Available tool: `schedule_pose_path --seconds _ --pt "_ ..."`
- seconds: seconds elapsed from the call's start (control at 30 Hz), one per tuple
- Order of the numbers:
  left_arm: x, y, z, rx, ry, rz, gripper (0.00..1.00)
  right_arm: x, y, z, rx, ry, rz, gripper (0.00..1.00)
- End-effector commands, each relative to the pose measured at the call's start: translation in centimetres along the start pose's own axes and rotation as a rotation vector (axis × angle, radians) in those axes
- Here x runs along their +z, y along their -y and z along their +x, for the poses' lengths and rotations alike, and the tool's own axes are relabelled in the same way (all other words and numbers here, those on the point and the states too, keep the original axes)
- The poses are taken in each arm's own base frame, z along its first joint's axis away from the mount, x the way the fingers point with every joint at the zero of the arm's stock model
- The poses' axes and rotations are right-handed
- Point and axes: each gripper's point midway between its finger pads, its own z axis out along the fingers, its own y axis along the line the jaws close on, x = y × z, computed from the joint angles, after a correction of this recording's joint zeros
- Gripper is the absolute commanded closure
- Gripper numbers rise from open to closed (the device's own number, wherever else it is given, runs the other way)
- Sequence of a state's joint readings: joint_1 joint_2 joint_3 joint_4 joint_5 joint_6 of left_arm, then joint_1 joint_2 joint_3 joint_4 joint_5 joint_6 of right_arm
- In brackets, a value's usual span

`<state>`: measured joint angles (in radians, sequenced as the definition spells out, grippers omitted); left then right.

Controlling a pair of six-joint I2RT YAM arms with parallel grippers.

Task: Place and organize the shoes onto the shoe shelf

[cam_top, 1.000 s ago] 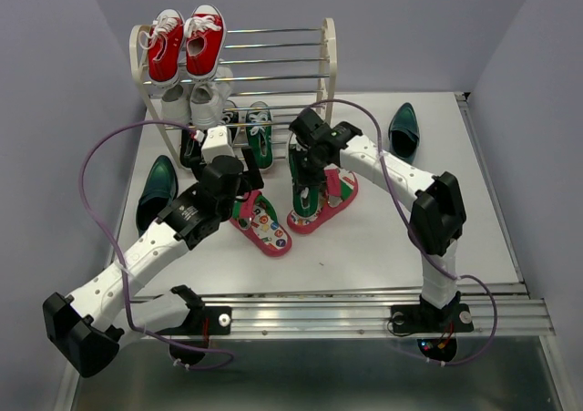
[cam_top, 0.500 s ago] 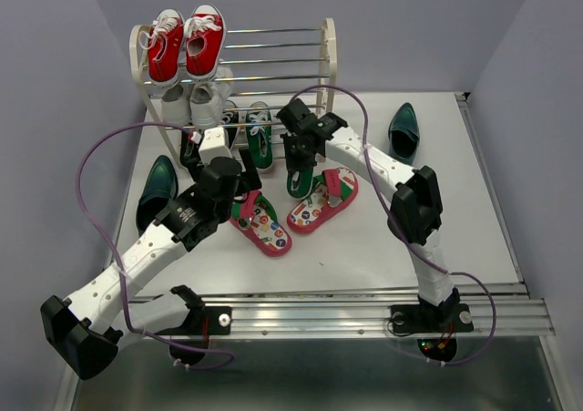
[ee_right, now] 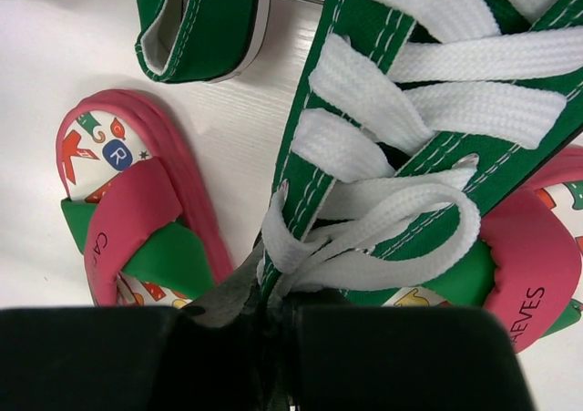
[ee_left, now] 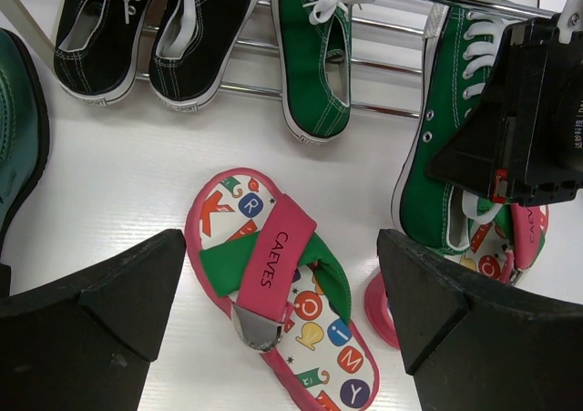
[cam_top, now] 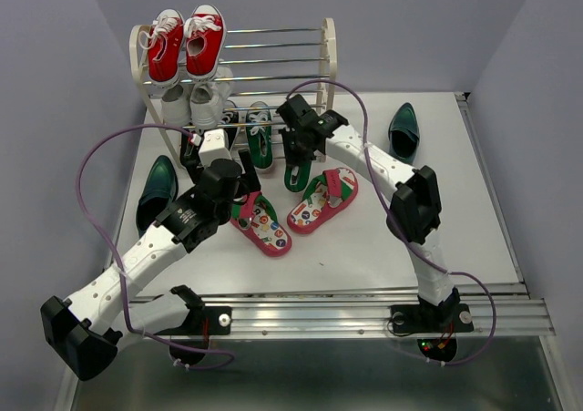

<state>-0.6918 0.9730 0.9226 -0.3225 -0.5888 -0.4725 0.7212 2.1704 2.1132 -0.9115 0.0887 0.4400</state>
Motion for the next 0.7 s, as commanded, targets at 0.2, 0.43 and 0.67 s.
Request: schedule_pose_path --seconds 0.2,0.43,0.67 --pt "0.2 -0.3 -1.0 -0.001 0.041 -0.027 0.01 -3.5 -2.2 -6.4 -0.099 0.230 -0.086 0.99" --pt "0.3 -0.7 -0.9 -0.002 0.042 -0.038 0.01 -1.8 -2.1 -6.7 -0.163 0.213 -0.129 0.99" --pt "0.7 -0.8 -0.5 0.009 0.033 -0.047 0.01 -1.4 -2.3 -8.4 -0.281 0.273 -0.193 0.99"
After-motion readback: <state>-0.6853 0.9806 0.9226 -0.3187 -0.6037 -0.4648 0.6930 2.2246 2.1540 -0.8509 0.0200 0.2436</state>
